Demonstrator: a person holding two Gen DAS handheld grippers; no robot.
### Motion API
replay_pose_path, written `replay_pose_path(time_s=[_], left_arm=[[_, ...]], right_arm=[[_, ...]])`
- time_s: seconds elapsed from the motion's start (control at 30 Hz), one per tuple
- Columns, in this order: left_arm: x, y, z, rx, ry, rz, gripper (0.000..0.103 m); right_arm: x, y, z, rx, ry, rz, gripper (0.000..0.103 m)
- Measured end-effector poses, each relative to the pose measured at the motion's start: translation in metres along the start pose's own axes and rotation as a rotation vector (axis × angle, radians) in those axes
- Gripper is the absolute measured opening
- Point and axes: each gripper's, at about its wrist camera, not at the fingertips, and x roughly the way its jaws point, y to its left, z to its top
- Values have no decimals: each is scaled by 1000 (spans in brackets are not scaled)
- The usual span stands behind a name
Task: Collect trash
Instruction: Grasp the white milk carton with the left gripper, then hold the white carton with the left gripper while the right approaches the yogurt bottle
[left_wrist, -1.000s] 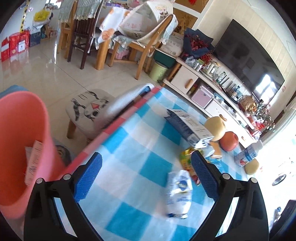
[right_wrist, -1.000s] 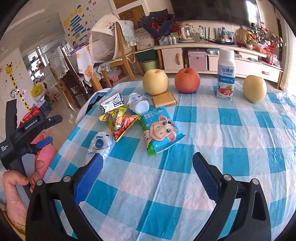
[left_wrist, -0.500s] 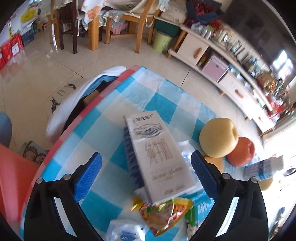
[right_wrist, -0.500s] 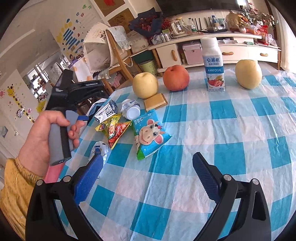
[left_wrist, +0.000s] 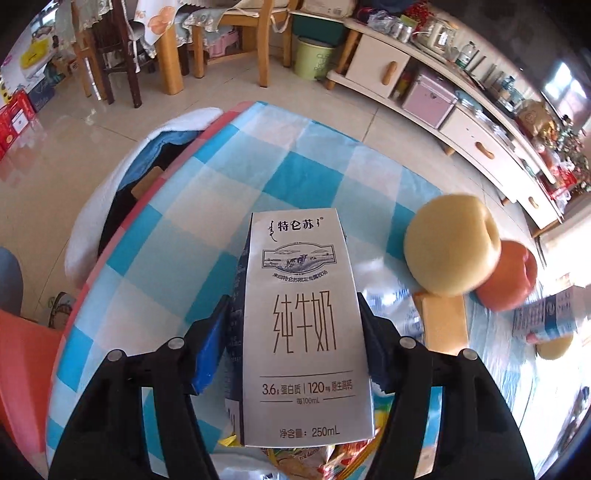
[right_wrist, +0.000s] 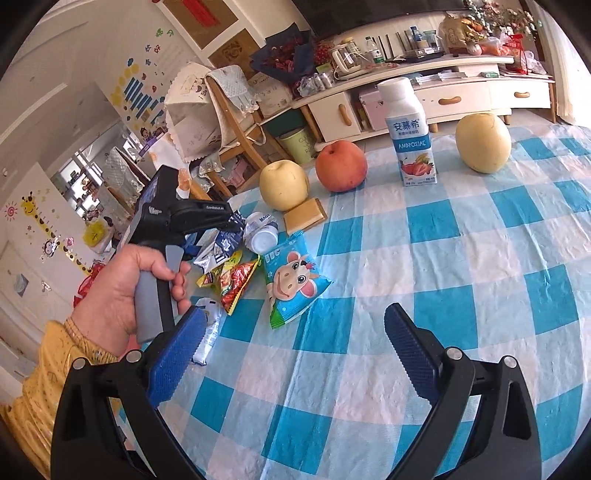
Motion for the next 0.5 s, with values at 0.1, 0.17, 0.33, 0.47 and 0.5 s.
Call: replay_pose_path(time_s=[0.1,0.17,0.33,0.47,0.5], left_arm=[[-6,-4,-18,36,-2,-27,65],[-11,-8,-33,56,-1,-62,65],[-24,-23,-69,110,6,-143,65],[-37,-33,-102,144,11,-222,65],[-39,-35,-108,148,10,-240,65]], right_arm=[[-3,-6,4,17,-13,-9,96],[-5,-9,6,23,-22,-16,96],[-7,-14,8,20,-34,-40,96],[-6,-18,10,9,-40,-71,96],[-5,-20,10,10,-38,-74,96]])
